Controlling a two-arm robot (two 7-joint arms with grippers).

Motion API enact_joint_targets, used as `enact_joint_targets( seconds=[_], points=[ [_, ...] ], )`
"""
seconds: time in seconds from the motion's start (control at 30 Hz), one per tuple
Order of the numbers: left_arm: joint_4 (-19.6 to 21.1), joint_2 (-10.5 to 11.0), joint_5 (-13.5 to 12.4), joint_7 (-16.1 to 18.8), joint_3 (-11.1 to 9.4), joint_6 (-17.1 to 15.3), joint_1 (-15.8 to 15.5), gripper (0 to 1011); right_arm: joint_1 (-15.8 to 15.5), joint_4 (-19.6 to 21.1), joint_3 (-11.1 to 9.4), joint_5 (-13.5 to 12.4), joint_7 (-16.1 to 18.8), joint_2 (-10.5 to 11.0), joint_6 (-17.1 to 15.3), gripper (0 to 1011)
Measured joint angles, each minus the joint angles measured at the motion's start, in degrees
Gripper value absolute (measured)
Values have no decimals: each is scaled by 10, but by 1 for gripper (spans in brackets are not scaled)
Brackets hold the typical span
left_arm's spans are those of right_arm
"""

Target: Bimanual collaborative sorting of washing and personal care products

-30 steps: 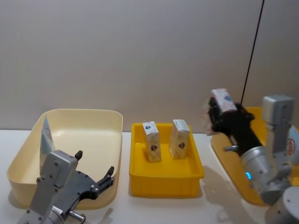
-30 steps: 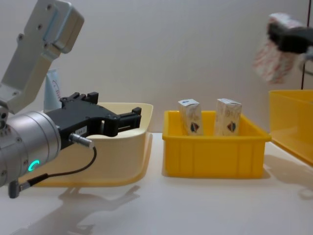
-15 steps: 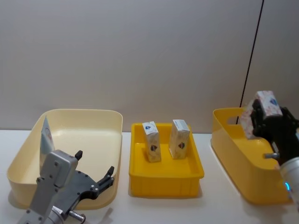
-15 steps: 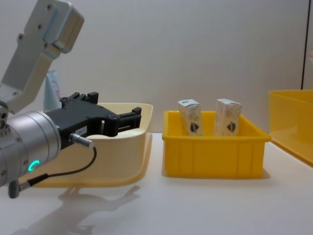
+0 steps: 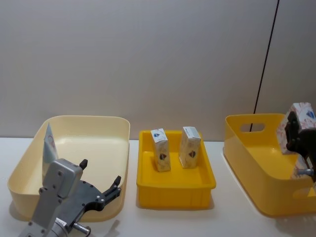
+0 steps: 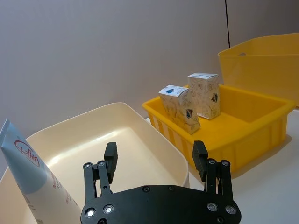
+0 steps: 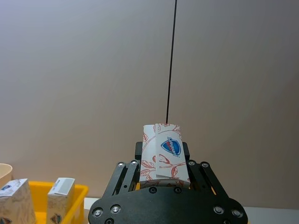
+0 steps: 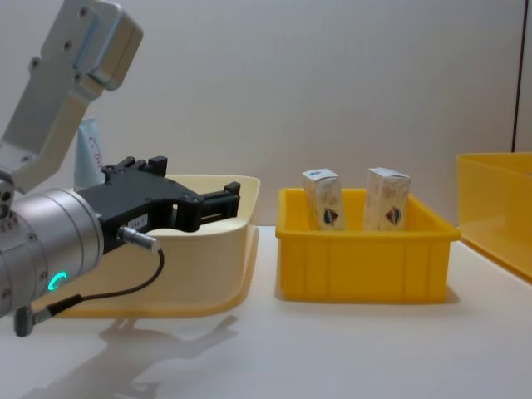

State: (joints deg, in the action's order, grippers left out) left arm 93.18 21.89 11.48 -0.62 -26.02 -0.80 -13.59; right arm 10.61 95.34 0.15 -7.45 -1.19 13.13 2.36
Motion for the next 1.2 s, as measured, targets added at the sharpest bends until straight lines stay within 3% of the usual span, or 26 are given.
enact_joint_targets(
  seconds=[0.17, 0.67, 0.87, 1.07, 1.2],
  points=[
    [0, 0, 0, 0, 0, 0, 0, 1003, -1, -2, -3, 7, -5, 0, -9, 401],
    [0, 0, 0, 0, 0, 0, 0, 1003, 26, -34, 7, 25, -8, -9, -87, 401],
    [0, 0, 0, 0, 0, 0, 0, 1003, 33, -43, 11, 29, -8, -13, -104, 404],
    [0, 0, 0, 0, 0, 0, 0, 1003, 39, -50, 13, 32, -8, -15, -115, 574],
    [0, 0, 0, 0, 0, 0, 0, 1003, 41, -52, 14, 33, -8, -16, -120, 740]
  ],
)
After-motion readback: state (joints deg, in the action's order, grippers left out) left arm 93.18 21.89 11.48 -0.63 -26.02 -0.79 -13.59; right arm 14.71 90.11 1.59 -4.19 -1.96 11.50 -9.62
